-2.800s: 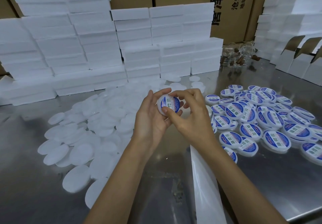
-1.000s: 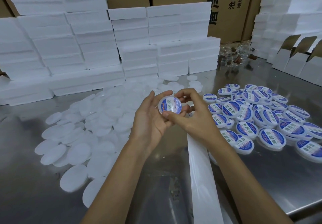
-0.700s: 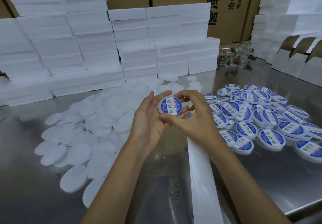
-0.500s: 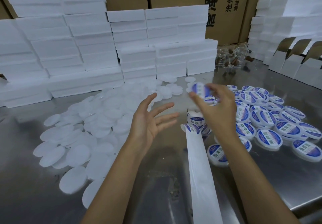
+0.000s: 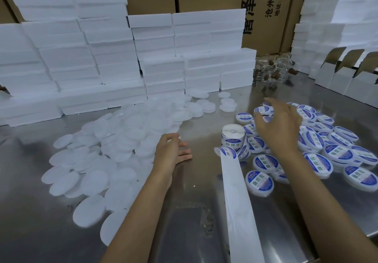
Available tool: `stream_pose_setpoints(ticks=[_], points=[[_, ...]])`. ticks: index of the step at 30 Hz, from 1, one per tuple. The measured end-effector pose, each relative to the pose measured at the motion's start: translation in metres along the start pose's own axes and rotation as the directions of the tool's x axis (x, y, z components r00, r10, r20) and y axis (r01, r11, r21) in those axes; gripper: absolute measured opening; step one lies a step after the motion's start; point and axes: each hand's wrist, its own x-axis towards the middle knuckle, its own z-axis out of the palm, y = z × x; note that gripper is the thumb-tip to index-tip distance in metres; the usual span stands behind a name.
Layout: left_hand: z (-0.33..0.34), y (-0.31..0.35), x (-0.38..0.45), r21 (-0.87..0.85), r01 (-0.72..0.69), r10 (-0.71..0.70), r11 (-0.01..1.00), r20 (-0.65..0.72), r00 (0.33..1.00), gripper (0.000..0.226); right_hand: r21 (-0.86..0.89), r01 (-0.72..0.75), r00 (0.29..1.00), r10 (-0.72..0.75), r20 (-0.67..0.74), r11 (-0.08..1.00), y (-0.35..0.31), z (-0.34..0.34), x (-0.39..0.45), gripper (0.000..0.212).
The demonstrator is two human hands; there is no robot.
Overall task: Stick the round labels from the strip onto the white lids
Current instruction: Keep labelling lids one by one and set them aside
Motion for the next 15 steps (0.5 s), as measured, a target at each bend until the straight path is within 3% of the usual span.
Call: stream_pose_setpoints(ticks=[3,7,10,13,15], points=[[0.004,-0.005,0.005,0.036,-0.055,0.056,0.998,-0.044,0.997,0.027,0.106,0.146,0.96,-0.167,0.224,0.984,-0.036,0.017,0.012,0.031],[0.006,-0.008,0.014,0.124,-0.109,0.117,0.986,-0.057,0.992,0.03,0.154,0.354,0.768,-0.381,0.515,0.923,-0.086,0.057,0.03,0.032],[0.004,-0.01,0.02,0.142,-0.13,0.139,0.981,-0.056,0.989,0.028,0.057,0.488,0.632,-0.398,0.665,0.871,-0.11,0.095,0.039,0.04],[0.003,-0.012,0.025,0.136,-0.128,0.136,0.982,-0.051,0.989,0.028,0.008,0.523,0.6,-0.375,0.706,0.852,-0.12,0.123,0.044,0.045],[0.003,-0.012,0.028,0.133,-0.121,0.127,0.984,-0.041,0.991,0.028,-0.019,0.544,0.607,-0.378,0.7,0.839,-0.123,0.135,0.046,0.036]])
